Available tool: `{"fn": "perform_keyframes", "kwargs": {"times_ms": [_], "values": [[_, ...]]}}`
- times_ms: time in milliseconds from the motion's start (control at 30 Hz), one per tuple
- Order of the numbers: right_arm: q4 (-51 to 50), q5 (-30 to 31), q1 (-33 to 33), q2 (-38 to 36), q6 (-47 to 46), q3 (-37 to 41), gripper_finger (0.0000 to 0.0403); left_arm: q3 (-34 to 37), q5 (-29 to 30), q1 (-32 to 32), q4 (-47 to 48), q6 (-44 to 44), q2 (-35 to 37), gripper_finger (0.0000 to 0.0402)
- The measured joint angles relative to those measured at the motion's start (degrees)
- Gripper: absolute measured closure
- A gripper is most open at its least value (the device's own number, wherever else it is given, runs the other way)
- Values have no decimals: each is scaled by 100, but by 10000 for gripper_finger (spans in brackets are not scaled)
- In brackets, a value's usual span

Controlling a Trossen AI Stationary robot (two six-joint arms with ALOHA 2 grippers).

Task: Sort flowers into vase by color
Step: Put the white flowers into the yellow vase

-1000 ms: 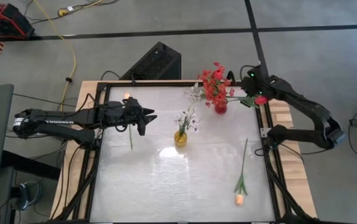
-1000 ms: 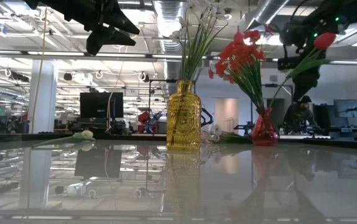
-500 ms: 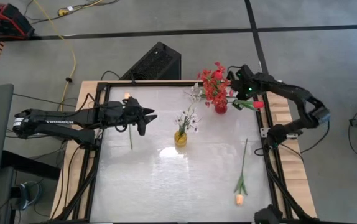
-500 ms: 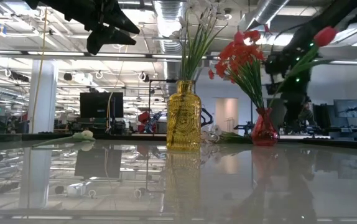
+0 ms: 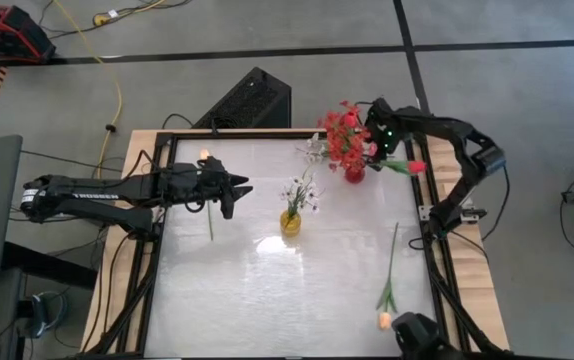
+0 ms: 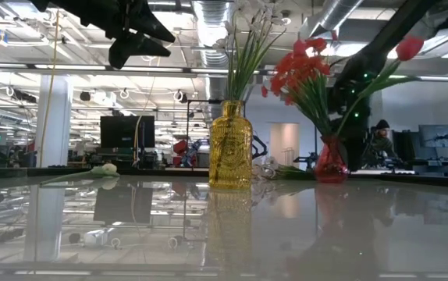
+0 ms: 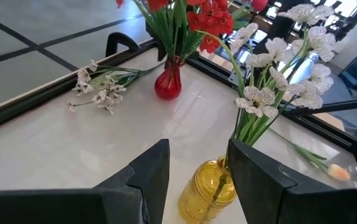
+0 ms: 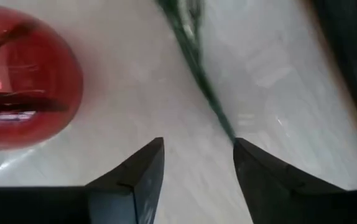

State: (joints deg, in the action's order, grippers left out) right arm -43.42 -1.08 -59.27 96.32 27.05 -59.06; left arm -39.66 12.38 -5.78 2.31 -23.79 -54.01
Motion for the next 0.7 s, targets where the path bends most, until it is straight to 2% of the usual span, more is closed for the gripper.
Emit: {"fn": "perform_keyframes", "kwargs": {"times_ms": [100, 167, 467, 600, 700], "values": [[62, -58, -11, 228, 40, -112, 184, 0, 0, 0, 20, 0, 0, 250], [148, 155, -7, 364, 90, -160, 189, 0, 0, 0, 63, 0, 2, 250], [231, 386, 93, 873, 293, -263, 214, 0, -2, 2, 139, 0, 2, 250], [198, 510, 258, 944, 322, -253, 255, 0, 0, 2, 139, 0, 1, 250], [164, 522, 372, 938, 345, -242, 316, 0, 0, 2, 166, 0, 2, 250]]}}
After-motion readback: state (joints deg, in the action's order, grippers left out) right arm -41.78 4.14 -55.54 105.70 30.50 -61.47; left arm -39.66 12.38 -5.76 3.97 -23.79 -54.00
